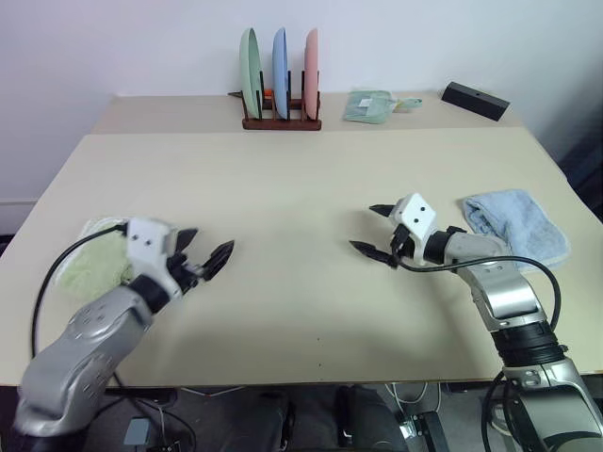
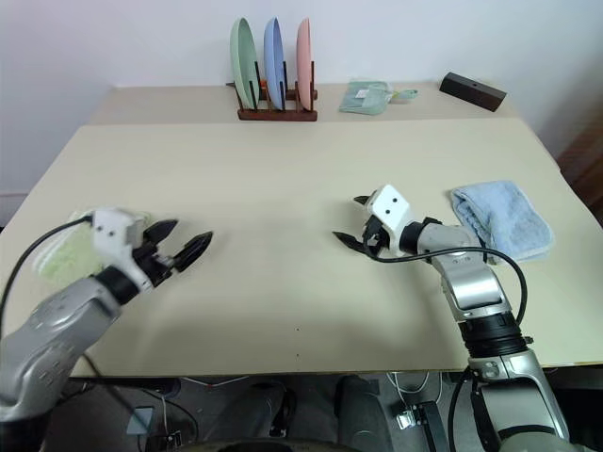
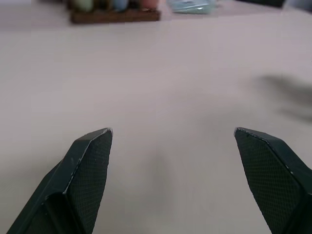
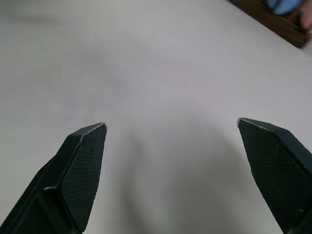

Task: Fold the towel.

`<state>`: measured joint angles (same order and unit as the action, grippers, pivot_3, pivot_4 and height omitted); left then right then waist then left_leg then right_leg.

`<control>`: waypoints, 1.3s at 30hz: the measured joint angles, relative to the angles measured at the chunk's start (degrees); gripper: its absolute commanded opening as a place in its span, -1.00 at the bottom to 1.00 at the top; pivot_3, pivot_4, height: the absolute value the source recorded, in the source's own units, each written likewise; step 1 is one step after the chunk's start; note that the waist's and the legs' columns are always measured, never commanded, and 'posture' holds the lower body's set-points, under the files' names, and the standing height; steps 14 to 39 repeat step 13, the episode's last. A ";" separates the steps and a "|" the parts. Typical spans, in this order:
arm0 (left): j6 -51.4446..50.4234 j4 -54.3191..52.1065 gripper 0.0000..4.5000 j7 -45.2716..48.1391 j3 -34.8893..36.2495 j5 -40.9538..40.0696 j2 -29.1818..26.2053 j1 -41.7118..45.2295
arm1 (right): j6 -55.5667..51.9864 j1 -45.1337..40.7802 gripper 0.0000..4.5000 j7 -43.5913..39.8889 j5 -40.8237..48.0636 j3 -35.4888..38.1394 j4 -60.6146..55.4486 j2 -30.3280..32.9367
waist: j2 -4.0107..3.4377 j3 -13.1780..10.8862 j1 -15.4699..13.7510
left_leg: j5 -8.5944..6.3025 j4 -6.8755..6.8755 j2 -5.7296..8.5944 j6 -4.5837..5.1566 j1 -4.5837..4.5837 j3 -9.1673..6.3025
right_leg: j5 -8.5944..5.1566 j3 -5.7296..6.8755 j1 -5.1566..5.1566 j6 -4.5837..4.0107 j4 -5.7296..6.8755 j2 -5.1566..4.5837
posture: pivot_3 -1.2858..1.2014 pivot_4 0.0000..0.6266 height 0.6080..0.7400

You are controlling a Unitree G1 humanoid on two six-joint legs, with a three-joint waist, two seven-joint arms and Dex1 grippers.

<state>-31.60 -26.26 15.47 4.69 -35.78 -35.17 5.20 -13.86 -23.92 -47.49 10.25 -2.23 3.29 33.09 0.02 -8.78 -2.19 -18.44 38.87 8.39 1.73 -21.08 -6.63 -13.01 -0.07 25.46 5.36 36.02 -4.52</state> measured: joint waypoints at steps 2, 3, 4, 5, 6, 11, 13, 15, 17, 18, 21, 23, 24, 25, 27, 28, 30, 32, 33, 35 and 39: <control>1.92 3.85 0.82 2.20 -2.31 3.03 0.89 2.86 | -1.06 1.45 0.94 -0.06 1.26 1.62 -0.57 0.14 | 0.00 0.00 0.06 | 0.00 -0.01 0.00 0.00 -0.01 -0.01 | 0.00 0.00 0.01 0.00 0.00 0.00 | 0.03 -0.52 1.00; 2.83 6.04 0.82 3.63 -3.14 4.32 1.07 3.85 | -2.05 2.73 0.94 -0.10 2.40 2.78 -1.39 0.18 | -0.02 -0.01 0.04 | 0.00 -0.02 0.00 0.01 -0.01 -0.01 | 0.00 0.00 0.03 0.00 0.00 0.00 | 0.03 -0.52 1.00; 3.62 7.82 0.82 4.88 -3.44 5.26 1.32 4.32 | -2.93 3.94 0.94 -0.17 3.19 3.56 -2.12 0.31 | -0.02 -0.01 0.07 | 0.00 -0.02 -0.01 0.01 -0.02 -0.01 | 0.00 0.00 0.04 0.00 0.00 0.00 | 0.03 -0.52 1.00; 4.12 9.42 0.82 6.05 -3.57 6.03 1.53 4.53 | -3.84 5.34 0.94 -0.21 4.00 4.18 -3.09 0.64 | -0.04 -0.02 0.07 | 0.00 -0.02 -0.01 0.01 -0.02 -0.01 | 0.00 0.00 0.05 0.00 0.00 0.00 | 0.03 -0.52 1.00; 4.65 10.75 0.82 7.41 -3.67 6.70 1.54 4.56 | -4.72 6.78 0.94 -0.19 4.58 4.78 -4.39 0.95 | -0.04 -0.03 0.04 | 0.00 -0.02 -0.01 0.01 -0.03 -0.01 | 0.00 0.00 0.05 0.00 0.00 0.00 | 0.03 -0.52 1.00; 6.16 14.06 0.82 10.57 -3.82 9.24 3.67 6.28 | -7.10 9.62 0.94 0.40 5.74 5.61 -8.49 1.71 | -0.05 -0.03 -0.10 | 0.00 0.10 -0.01 0.02 -0.05 -0.03 | 0.01 0.01 0.00 0.01 0.02 -0.01 | 0.03 -0.52 1.00; 6.41 14.80 0.82 10.80 -3.80 10.26 4.85 6.93 | -7.61 9.58 0.94 0.98 5.76 5.40 -9.84 1.70 | -0.05 -0.03 -0.07 | -0.01 0.10 0.00 0.03 -0.05 -0.02 | 0.01 0.01 0.00 0.02 0.02 -0.02 | 0.03 -0.52 1.00; 6.41 14.80 0.82 10.80 -3.80 10.26 4.85 6.93 | -7.61 9.58 0.94 0.98 5.76 5.40 -9.84 1.70 | -0.05 -0.03 -0.07 | -0.01 0.10 0.00 0.03 -0.05 -0.02 | 0.01 0.01 0.00 0.02 0.02 -0.02 | 0.03 -0.52 1.00; 6.41 14.80 0.82 10.80 -3.80 10.26 4.85 6.93 | -7.61 9.58 0.94 0.98 5.76 5.40 -9.84 1.70 | -0.05 -0.03 -0.07 | -0.01 0.10 0.00 0.03 -0.05 -0.02 | 0.01 0.01 0.00 0.02 0.02 -0.02 | 0.03 -0.52 1.00; 6.41 14.80 0.82 10.80 -3.80 10.26 4.85 6.93 | -7.61 9.58 0.94 0.98 5.76 5.40 -9.84 1.70 | -0.05 -0.03 -0.07 | -0.01 0.10 0.00 0.03 -0.05 -0.02 | 0.01 0.01 0.00 0.02 0.02 -0.02 | 0.03 -0.52 1.00; 6.41 14.80 0.82 10.80 -3.80 10.26 4.85 6.93 | -7.61 9.58 0.94 0.98 5.76 5.40 -9.84 1.70 | -0.05 -0.03 -0.07 | -0.01 0.10 0.00 0.03 -0.05 -0.02 | 0.01 0.01 0.00 0.02 0.02 -0.02 | 0.03 -0.52 1.00; 6.41 14.80 0.82 10.80 -3.80 10.26 4.85 6.93 | -7.61 9.58 0.94 0.98 5.76 5.40 -9.84 1.70 | -0.05 -0.03 -0.07 | -0.01 0.10 0.00 0.03 -0.05 -0.02 | 0.01 0.01 0.00 0.02 0.02 -0.02 | 0.03 -0.52 1.00; 6.41 14.80 0.82 10.80 -3.80 10.26 4.85 6.93 | -7.61 9.58 0.94 0.98 5.76 5.40 -9.84 1.70 | -0.05 -0.03 -0.07 | -0.01 0.10 0.00 0.03 -0.05 -0.02 | 0.01 0.01 0.00 0.02 0.02 -0.02 | 0.03 -0.52 1.00; 6.41 14.80 0.82 10.80 -3.80 10.26 4.85 6.93 | -7.61 9.58 0.94 0.98 5.76 5.40 -9.84 1.70 | -0.05 -0.03 -0.07 | -0.01 0.10 0.00 0.03 -0.05 -0.02 | 0.01 0.01 0.00 0.02 0.02 -0.02 | 0.03 -0.52 1.00; 6.41 14.80 0.82 10.80 -3.80 10.26 4.85 6.93 | -7.61 9.58 0.94 0.98 5.76 5.40 -9.84 1.70 | -0.05 -0.03 -0.07 | -0.01 0.10 0.00 0.03 -0.05 -0.02 | 0.01 0.01 0.00 0.02 0.02 -0.02 | 0.03 -0.52 1.00; 6.41 14.80 0.82 10.80 -3.80 10.26 4.85 6.93 | -7.61 9.58 0.94 0.98 5.76 5.40 -9.84 1.70 | -0.05 -0.03 -0.07 | -0.01 0.10 0.00 0.03 -0.05 -0.02 | 0.01 0.01 0.00 0.02 0.02 -0.02 | 0.03 -0.52 1.00; 6.41 14.80 0.82 10.80 -3.80 10.26 4.85 6.93 | -7.61 9.58 0.94 0.98 5.76 5.40 -9.84 1.70 | -0.05 -0.03 -0.07 | -0.01 0.10 0.00 0.03 -0.05 -0.02 | 0.01 0.01 0.00 0.02 0.02 -0.02 | 0.03 -0.52 1.00; 6.41 14.80 0.82 10.80 -3.80 10.26 4.85 6.93 | -7.61 9.58 0.94 0.98 5.76 5.40 -9.84 1.70 | -0.05 -0.03 -0.07 | -0.01 0.10 0.00 0.03 -0.05 -0.02 | 0.01 0.01 0.00 0.02 0.02 -0.02 | 0.03 -0.52 1.00; 6.41 14.80 0.82 10.80 -3.80 10.26 4.85 6.93 | -7.61 9.58 0.94 0.98 5.76 5.40 -9.84 1.70 | -0.05 -0.03 -0.07 | -0.01 0.10 0.00 0.03 -0.05 -0.02 | 0.01 0.01 0.00 0.02 0.02 -0.02 | 0.03 -0.52 1.00; 6.41 14.80 0.82 10.80 -3.80 10.26 4.85 6.93 | -7.61 9.58 0.94 0.98 5.76 5.40 -9.84 1.70 | -0.05 -0.03 -0.07 | -0.01 0.10 0.00 0.03 -0.05 -0.02 | 0.01 0.01 0.00 0.02 0.02 -0.02 | 0.03 -0.52 1.00; 6.41 14.80 0.82 10.80 -3.80 10.26 4.85 6.93 | -7.61 9.58 0.94 0.98 5.76 5.40 -9.84 1.70 | -0.05 -0.03 -0.07 | -0.01 0.10 0.00 0.03 -0.05 -0.02 | 0.01 0.01 0.00 0.02 0.02 -0.02 | 0.03 -0.52 1.00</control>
